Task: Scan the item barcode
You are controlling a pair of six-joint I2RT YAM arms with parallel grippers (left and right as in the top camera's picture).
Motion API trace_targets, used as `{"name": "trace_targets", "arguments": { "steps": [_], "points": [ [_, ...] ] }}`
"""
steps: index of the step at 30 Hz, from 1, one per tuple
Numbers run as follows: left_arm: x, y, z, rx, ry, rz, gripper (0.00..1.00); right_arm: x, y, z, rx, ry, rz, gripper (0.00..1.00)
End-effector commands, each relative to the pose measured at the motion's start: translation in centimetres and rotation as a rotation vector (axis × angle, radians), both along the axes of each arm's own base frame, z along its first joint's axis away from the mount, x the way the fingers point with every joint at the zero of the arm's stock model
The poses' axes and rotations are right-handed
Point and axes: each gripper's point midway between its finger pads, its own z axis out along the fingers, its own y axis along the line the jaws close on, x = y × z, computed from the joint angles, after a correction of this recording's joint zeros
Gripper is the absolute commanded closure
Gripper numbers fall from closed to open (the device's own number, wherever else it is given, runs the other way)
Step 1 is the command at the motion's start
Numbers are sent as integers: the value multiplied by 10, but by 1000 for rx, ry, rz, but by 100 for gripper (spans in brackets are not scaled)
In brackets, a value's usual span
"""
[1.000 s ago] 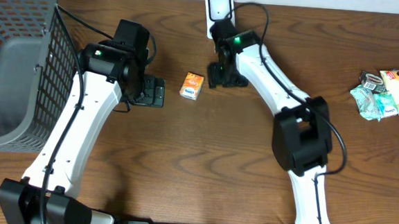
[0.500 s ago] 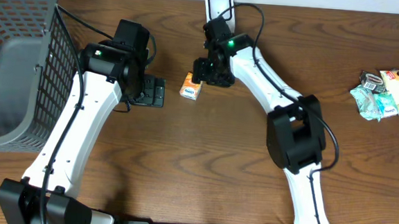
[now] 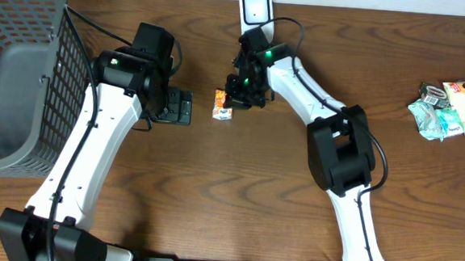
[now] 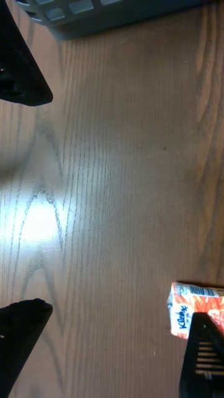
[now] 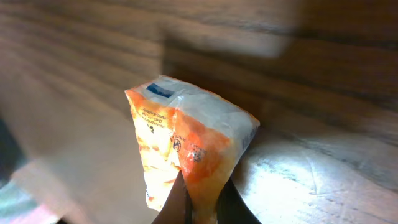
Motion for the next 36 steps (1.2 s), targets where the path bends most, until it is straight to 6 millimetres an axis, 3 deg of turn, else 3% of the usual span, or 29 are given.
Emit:
{"name": "trace_targets", "arguments": {
  "steps": [1,3,5,14,21,26,31,36],
  "points": [
    [-1,1,-2,6,7,6,2,-6,7,27,284,44,112,99],
    [-1,1,-2,6,7,6,2,-9,3,49,450,47,172,99],
    [-1,1,-2,6,7,6,2,-18,-14,79,659,13,256,99],
    [-1,1,-2,6,7,6,2,-38,-91,113,809,-66,273,99],
    [-1,1,-2,6,7,6,2,-32,-121,98,724,-78,274,99],
    [-1,1,-2,6,7,6,2,-28,-124,78,618,-25,264,99],
    [-1,1,-2,6,7,6,2,-4,-112,58,510,30,151,99],
    [-1,1,-2,6,7,6,2,32,-127,14,194,89,-94,99]
  ]
}}
